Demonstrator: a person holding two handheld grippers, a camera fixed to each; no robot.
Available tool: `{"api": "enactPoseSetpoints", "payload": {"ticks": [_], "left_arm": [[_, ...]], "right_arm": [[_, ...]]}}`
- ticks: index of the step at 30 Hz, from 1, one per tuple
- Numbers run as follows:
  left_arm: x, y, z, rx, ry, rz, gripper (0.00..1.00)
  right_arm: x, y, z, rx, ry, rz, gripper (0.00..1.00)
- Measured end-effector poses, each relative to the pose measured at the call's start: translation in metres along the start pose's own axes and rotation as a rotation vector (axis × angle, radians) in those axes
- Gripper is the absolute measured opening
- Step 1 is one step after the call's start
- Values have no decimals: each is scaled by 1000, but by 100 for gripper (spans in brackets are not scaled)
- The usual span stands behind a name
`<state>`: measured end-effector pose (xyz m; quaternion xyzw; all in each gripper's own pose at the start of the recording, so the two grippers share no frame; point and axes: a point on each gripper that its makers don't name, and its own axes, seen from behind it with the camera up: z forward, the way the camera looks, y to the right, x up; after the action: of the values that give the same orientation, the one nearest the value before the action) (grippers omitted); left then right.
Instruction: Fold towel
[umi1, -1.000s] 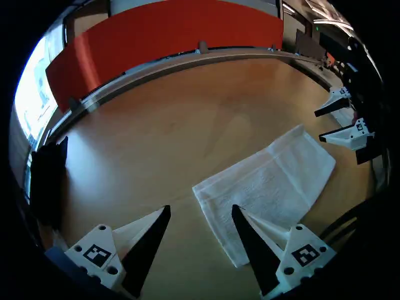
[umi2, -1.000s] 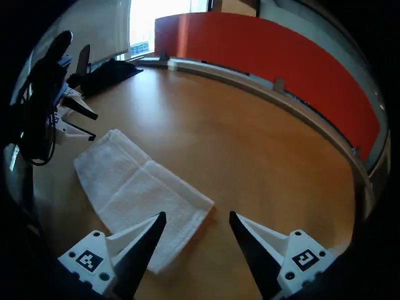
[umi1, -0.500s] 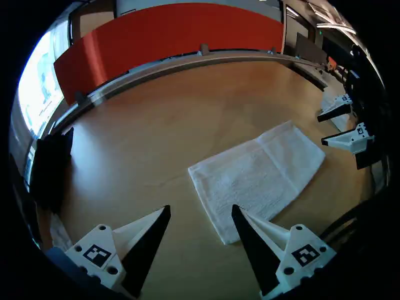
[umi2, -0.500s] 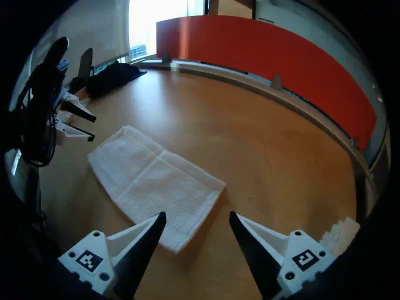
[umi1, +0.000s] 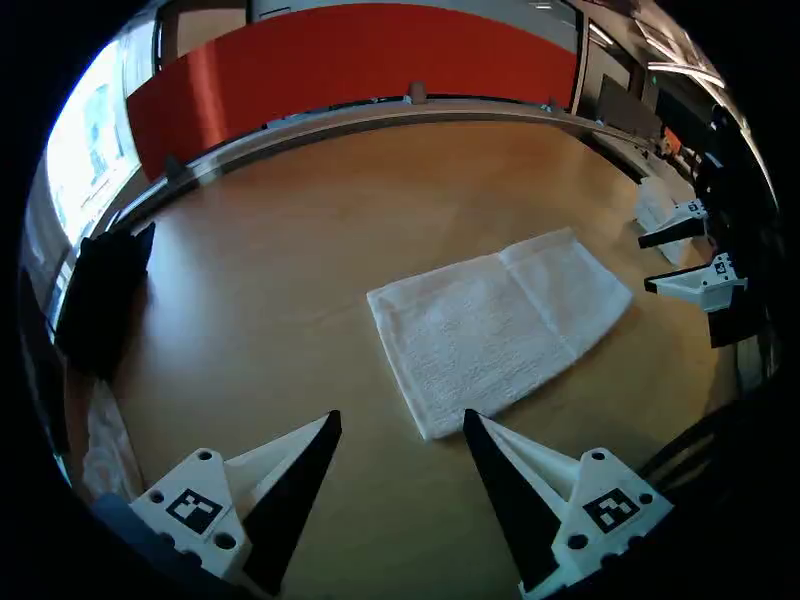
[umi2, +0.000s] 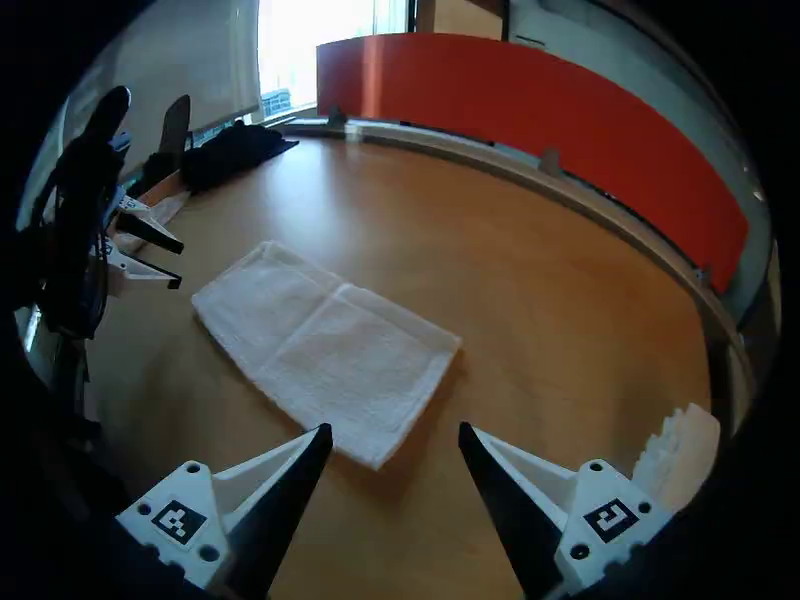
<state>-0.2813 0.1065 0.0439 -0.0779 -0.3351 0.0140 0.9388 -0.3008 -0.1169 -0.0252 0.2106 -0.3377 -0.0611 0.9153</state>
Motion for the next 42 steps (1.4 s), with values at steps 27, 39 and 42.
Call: {"api": "enactPoseSetpoints", "payload": {"ticks": [27,39,42], "left_arm": [[-39,-29,-56,137,67,-220,90],[-60,-30,-74,170,61,-250,91],[-65,-30,-77,173,56,-257,90]], "right_arm": [[2,0,7,97,-32,-139,97],[-27,5,12,119,-100,-149,82],[-34,4,13,136,-119,-146,74]]}}
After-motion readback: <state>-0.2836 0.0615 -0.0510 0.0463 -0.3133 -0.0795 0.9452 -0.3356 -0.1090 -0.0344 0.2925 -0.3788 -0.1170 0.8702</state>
